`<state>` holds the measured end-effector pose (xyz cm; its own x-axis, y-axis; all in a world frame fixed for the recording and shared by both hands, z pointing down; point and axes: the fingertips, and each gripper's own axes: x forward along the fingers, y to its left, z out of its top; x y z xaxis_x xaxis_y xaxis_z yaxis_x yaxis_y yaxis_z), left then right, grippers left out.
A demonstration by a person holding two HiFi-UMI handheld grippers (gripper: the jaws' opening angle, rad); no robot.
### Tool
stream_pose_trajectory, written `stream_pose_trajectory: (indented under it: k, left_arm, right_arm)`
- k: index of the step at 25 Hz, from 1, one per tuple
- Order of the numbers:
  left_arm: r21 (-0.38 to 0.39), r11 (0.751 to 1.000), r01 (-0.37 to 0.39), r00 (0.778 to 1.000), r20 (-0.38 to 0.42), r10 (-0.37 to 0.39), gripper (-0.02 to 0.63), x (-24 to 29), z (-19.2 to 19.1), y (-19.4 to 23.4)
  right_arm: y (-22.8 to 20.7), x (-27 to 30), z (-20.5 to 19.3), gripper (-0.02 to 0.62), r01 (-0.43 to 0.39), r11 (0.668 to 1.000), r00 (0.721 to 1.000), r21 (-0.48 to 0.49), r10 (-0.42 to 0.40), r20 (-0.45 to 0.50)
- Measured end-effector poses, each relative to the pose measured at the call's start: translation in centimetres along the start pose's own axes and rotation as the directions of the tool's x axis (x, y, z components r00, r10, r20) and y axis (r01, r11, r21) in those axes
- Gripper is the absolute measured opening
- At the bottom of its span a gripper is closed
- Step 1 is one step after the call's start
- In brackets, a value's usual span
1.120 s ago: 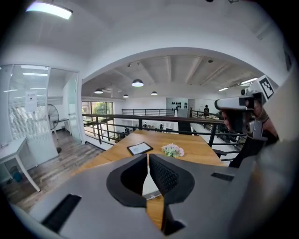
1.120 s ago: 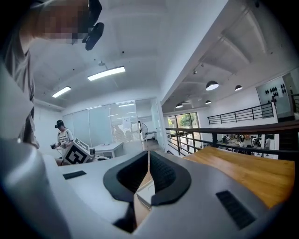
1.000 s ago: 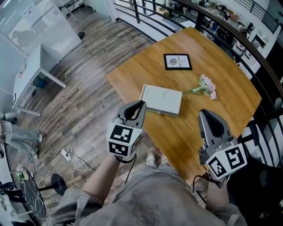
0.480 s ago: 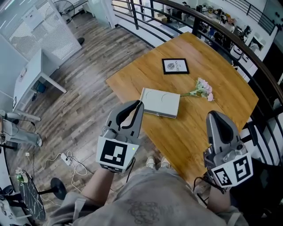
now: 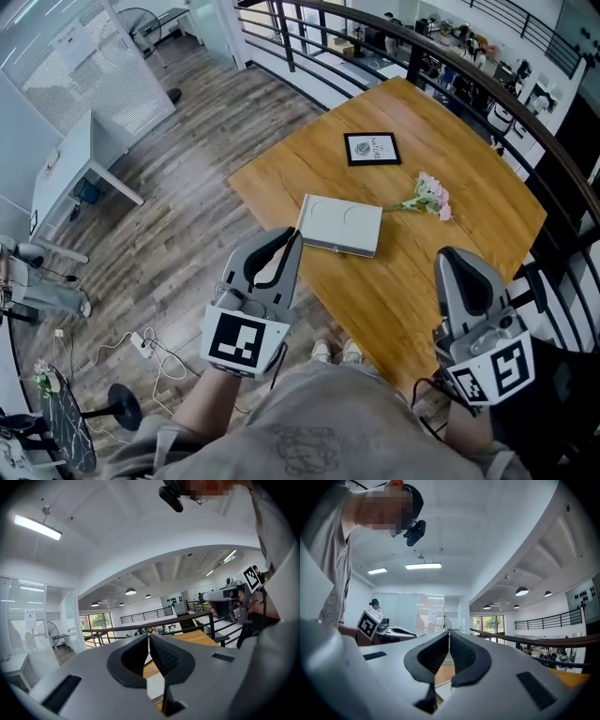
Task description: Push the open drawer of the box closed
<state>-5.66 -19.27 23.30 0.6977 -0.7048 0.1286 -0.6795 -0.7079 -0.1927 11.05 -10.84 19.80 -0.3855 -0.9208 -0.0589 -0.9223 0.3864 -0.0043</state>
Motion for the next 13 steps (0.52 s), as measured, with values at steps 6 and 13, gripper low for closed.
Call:
stream_pose_trajectory:
  k: [6, 13]
  left_arm:
    - [-0.004, 1.000, 0.010, 1.000, -0.005, -0.010, 0.026, -0.6, -0.7, -0.8]
    - [-0.014, 1.000, -0.004, 0.999, -0.038, 0.004, 0.026, -0.9, -1.5, -0.6]
  right_arm:
    - [0.1, -0.1, -1.4, 0.037, -0.002, 1.000, 0.999, 0.025, 0.003, -0.047]
    - [0.6, 0.1, -2.2, 0.037, -0.012, 1.000, 0.997, 0.020, 0.013, -0.071]
